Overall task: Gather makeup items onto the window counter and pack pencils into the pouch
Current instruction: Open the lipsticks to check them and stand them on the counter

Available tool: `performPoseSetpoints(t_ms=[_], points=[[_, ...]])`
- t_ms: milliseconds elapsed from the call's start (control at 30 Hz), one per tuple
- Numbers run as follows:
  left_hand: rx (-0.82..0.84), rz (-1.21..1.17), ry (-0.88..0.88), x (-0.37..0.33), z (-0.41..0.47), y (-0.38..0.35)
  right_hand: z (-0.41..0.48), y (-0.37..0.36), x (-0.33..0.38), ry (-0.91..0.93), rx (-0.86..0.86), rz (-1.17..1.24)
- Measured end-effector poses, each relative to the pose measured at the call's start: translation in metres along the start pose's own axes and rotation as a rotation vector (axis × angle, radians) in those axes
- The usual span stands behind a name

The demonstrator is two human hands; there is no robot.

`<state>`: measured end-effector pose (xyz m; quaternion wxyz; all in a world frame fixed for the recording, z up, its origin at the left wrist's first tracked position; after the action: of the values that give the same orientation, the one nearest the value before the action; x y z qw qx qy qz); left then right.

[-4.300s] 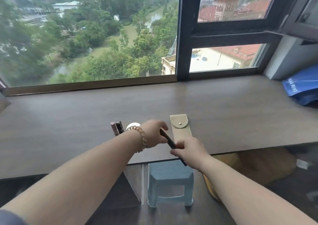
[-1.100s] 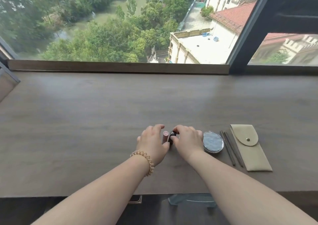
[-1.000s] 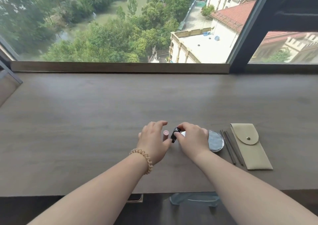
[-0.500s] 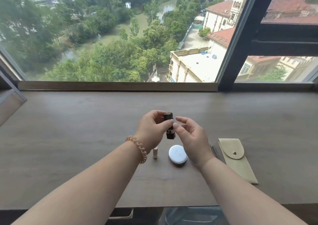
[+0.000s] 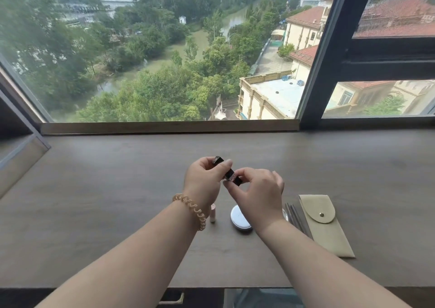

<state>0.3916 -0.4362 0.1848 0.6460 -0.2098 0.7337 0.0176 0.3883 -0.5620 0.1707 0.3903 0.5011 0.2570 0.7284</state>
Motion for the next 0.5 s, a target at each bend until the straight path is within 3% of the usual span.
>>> performPoseSetpoints(t_ms=[400,500], points=[[-0.055,0.113,-0.016,-0.009,-0.018,-0.012,-0.006,0.004,-0.009,0.112,-0.094,-0.118],[-0.344,-0.099,-0.074,-0.054,-0.005,0.014,-0.018,0.0,-0.053,-0.043,0.036,-0.189]])
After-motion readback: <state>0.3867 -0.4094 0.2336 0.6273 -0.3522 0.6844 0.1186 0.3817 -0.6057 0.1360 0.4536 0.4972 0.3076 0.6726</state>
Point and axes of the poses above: each hand's wrist, its own z-axis towards the middle knuckle, its own y-axis out of the back of the hand, x = y × z, the point moved 3 cm from there along z, towards the middle knuckle, and after that the axes turned 11 degrees about -z, right-handed, at the moved point
